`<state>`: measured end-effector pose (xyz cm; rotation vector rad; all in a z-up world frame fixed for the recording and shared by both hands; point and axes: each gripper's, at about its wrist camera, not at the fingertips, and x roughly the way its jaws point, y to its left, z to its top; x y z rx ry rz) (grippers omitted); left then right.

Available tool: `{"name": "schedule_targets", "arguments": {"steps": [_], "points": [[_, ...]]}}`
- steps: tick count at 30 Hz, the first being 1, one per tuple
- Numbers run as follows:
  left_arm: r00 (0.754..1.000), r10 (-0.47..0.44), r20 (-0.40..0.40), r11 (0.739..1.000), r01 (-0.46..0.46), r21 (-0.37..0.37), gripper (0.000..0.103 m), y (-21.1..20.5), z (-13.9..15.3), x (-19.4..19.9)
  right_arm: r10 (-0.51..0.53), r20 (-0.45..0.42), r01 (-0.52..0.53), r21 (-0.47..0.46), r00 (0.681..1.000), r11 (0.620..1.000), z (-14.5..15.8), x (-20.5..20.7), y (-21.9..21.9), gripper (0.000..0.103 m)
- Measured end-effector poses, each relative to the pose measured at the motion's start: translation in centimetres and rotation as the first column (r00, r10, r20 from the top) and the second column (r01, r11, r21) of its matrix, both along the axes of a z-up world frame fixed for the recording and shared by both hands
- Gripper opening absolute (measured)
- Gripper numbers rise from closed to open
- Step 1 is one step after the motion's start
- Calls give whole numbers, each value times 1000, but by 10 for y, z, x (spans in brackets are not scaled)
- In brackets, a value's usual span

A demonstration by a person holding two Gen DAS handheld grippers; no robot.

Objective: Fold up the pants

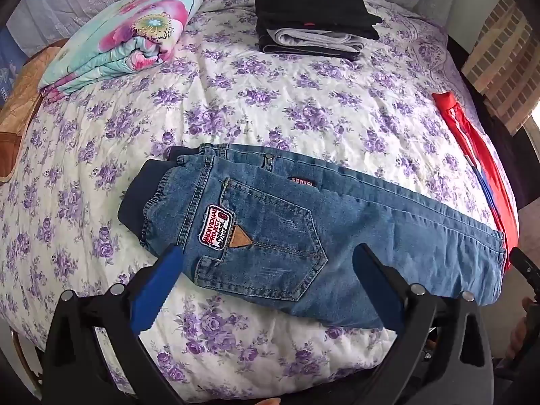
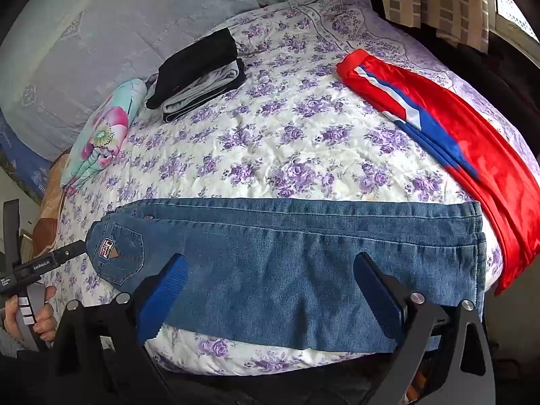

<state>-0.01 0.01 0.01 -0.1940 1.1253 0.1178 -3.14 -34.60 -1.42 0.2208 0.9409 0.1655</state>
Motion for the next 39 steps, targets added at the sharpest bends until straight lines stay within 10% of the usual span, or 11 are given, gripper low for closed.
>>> {"name": "schedule_targets", "arguments": {"steps": [39], "points": [[1000, 15, -15, 999, -14, 51, 98, 2, -3, 8, 63, -28, -63, 2, 998, 998, 0, 31, 4, 99]]}}
